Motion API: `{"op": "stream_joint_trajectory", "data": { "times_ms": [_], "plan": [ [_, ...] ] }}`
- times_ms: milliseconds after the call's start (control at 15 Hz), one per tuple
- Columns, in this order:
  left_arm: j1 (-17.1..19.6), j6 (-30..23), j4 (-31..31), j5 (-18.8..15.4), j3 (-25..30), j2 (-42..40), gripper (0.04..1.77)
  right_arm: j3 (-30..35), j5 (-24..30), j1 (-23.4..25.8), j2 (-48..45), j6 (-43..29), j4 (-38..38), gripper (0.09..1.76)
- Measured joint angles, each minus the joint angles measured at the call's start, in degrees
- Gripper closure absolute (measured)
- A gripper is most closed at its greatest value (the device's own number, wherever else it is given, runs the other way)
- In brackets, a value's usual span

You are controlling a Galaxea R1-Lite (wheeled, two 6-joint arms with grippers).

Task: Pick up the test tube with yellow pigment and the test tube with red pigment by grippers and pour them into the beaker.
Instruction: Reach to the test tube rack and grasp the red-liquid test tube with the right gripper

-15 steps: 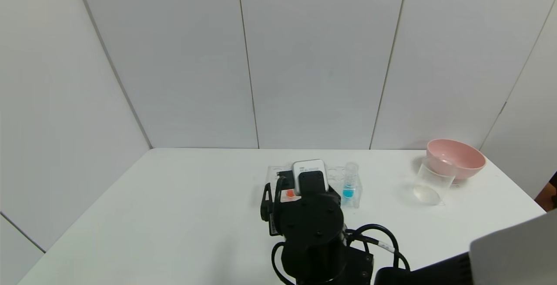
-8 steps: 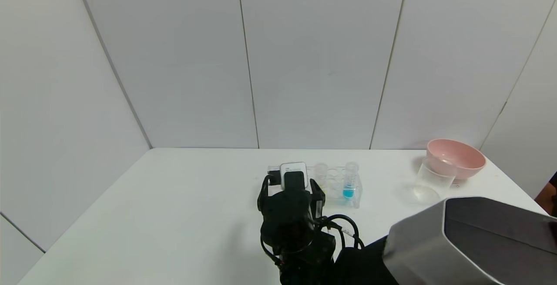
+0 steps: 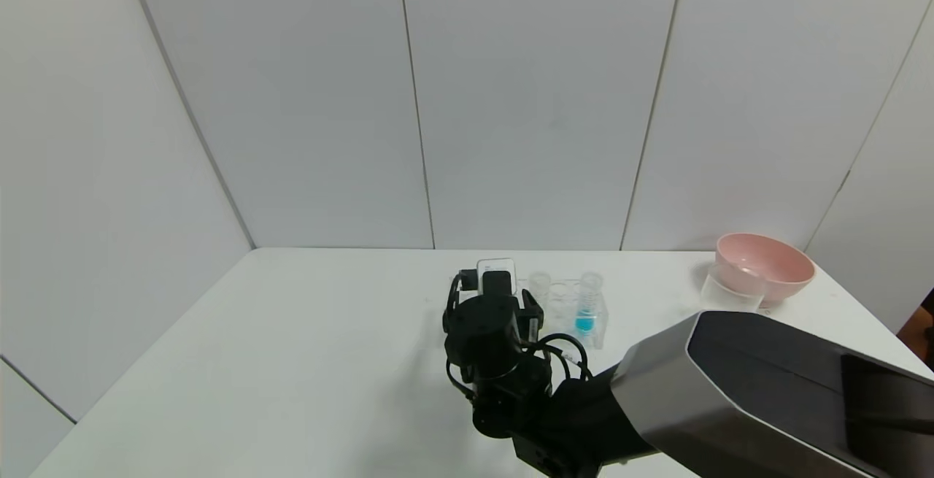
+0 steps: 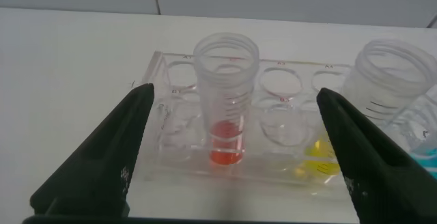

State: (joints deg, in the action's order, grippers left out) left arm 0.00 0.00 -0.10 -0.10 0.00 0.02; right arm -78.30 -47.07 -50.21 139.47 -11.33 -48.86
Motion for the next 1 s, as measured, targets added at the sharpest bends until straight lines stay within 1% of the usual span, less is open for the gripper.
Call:
{"op": "stream_joint_trajectory", "data": {
  "times_ms": [267, 733, 933, 1000],
  "plan": [
    [0.00, 0.00, 0.02, 0.00, 0.00, 0.00, 0.05, -2.05, 2.65, 1.12, 1.57, -1.67, 1.49, 0.14],
    [0.00, 0.00, 0.02, 0.00, 0.00, 0.00, 0.05, -2.38, 3.55, 1.60, 2.28, -1.73, 1.51, 0.14],
    [0.00, 0.00, 0.02, 0.02, 0.00, 0.00, 0.05, -2.43, 3.80, 1.76, 2.65, -1.72, 1.46, 0.62],
    [0.00, 0.00, 0.02, 0.00, 0.00, 0.00, 0.05, -2.43, 3.83, 1.71, 2.76, -1.72, 1.67, 0.75]
  ]
}}
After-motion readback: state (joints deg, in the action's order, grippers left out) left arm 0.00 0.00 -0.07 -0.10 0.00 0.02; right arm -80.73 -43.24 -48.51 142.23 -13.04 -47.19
